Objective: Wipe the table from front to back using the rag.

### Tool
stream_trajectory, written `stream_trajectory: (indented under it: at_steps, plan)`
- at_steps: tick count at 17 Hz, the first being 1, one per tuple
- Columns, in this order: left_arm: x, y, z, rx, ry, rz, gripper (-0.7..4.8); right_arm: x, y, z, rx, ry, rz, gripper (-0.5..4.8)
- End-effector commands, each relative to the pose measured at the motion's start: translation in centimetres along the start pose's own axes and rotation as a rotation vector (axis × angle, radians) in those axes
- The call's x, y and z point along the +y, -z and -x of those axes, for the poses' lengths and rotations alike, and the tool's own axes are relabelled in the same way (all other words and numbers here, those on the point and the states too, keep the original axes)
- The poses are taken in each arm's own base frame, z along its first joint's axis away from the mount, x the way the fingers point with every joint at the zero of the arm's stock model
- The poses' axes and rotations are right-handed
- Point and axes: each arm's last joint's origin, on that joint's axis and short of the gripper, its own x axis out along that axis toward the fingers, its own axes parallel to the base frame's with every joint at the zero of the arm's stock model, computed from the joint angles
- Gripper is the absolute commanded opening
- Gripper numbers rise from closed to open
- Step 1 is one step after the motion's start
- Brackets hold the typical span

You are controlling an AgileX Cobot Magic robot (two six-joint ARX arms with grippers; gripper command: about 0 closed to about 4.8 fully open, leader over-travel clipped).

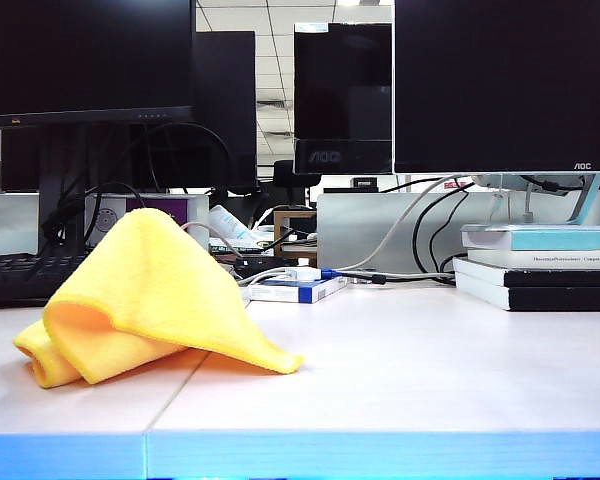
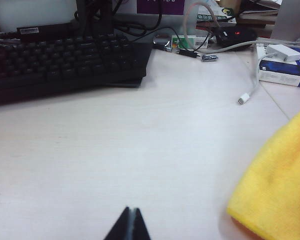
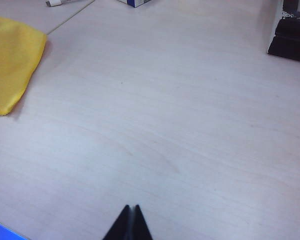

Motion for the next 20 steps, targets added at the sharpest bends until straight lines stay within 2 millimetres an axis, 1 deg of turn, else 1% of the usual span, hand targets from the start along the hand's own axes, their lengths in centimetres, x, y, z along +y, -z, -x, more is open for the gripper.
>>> stream_trajectory:
  at_steps: [1,2,4,6,8,10,12,13,15,20]
  plan:
    - [0.0,0.2,0.0,0.019,0.007,-0.004,0.03,0.0,-0.2,0.1,-0.019,-0.003,-0.008,0.14]
    - [0.0,0.2,0.0,0.019,0.007,-0.004,0.03,0.0,-0.2,0.1,-0.024,-0.005,-0.01,0.14]
    - [0.0,0.2,0.0,0.02,0.008,-0.004,0.03,-0.5,0.0,0.1,-0.036,0.047,-0.029,0.14]
    - [0.0,0.2,0.0,0.02,0.008,-0.004,0.03,-1.3,0.2,0.0,-0.052,0.111,-0.064,0.14]
    - [0.0,0.2,0.0,0.02,0.008,-0.004,0.03,-2.4,0.5,0.0,-0.087,0.223,-0.105,0.14]
    - [0.0,0.2,0.0,0.02,0.008,-0.004,0.03,-3.3,1.0,-0.1,-0.153,0.283,-0.132,0.14]
    - [0.0,0.2,0.0,0.019,0.008,-0.004,0.03,-3.8,0.8,0.0,-0.211,0.291,-0.146,0.14]
    - [0.0,0.2,0.0,0.019,0.008,-0.004,0.03,-4.0,0.9,0.0,-0.211,0.282,-0.158,0.14]
    - [0.0,0.2,0.0,0.019,0.008,-0.004,0.03,-4.3,1.1,-0.2,-0.227,0.229,-0.23,0.14]
    - [0.0,0.2,0.0,0.017,0.008,-0.004,0.03,-4.5,1.1,-0.1,-0.229,0.238,-0.24,0.14]
